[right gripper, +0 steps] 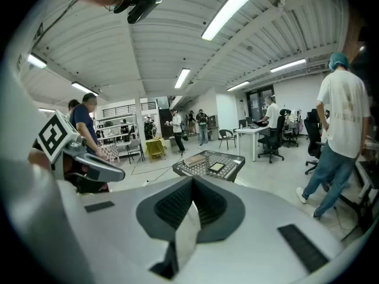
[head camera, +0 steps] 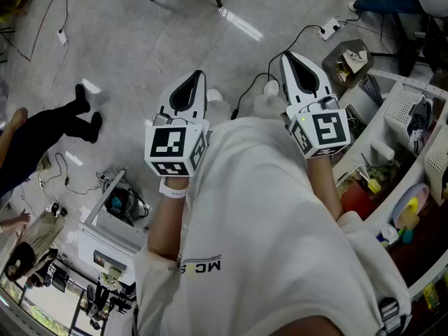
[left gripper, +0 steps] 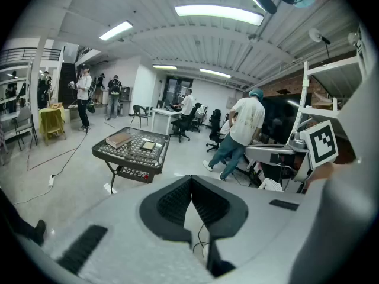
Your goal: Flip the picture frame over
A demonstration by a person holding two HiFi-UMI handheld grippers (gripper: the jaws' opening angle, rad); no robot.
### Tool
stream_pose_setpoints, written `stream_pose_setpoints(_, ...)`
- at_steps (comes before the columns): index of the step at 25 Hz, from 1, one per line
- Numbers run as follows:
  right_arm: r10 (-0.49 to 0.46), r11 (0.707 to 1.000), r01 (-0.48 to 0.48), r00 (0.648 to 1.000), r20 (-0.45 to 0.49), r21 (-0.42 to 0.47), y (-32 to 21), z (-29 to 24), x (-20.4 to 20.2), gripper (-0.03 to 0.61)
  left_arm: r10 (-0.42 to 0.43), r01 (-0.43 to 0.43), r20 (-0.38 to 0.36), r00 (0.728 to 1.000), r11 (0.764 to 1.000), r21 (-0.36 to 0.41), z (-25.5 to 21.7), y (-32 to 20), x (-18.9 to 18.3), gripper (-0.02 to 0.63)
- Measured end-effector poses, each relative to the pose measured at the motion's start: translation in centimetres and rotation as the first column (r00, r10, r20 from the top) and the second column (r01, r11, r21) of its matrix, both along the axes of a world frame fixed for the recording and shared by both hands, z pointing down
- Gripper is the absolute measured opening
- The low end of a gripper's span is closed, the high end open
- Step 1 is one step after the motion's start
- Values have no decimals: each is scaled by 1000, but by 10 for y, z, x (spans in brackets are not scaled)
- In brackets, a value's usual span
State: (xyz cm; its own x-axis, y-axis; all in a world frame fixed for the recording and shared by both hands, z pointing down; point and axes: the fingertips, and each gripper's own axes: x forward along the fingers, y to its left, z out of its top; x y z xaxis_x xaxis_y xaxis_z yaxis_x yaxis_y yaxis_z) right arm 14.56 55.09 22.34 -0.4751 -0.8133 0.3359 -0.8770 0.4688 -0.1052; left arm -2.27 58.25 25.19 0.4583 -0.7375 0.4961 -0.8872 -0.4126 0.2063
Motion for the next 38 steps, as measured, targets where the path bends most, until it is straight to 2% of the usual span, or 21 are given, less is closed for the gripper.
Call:
stream_pose_setpoints(4, -20, 1000, 20, 1000, -9, -16, 5, 0, -14, 15, -3, 4, -19, 1000, 1000, 24, -12, -9, -1, 25)
stream_pose_setpoints(6, -3, 1000, 3, 1000, 15, -26, 6, -1, -20, 15, -8, 9, -32, 999, 999, 34, -17, -8, -5, 25)
stream_pose_setpoints(9, 23, 1000, -22, 998, 57, -17, 1, -7, -33, 15, -19, 21, -55, 998, 999, 37, -21, -10, -21, 26)
stream_pose_setpoints(17, 67, 998, -66, 996, 59, -25, 6, 1, -75, 17, 1, 1, -68, 998, 1000, 23, -17, -2, -67, 26)
stream_pose_setpoints(20, 77, 997, -75, 995, 60, -29, 4, -2, -80, 17, -3, 4, -73, 997, 1000, 11, -13, -8, -78, 25)
stream_pose_setpoints(24, 66, 997, -64, 997, 49, -42, -12, 2, -75, 17, 8, -7, -68, 998, 1000, 9, -11, -28, -73, 26)
stream_pose_setpoints(30, 50, 995, -42, 995, 85, -93, -85, 29, -76, 17, -12, 11, -60, 998, 1000, -14, 4, -97, -65, 25)
stream_pose_setpoints(38, -4, 994, 20, 990, 144, -110, -260, 31, -61, 17, -85, 85, -12, 996, 996, -15, -8, -256, -54, 26)
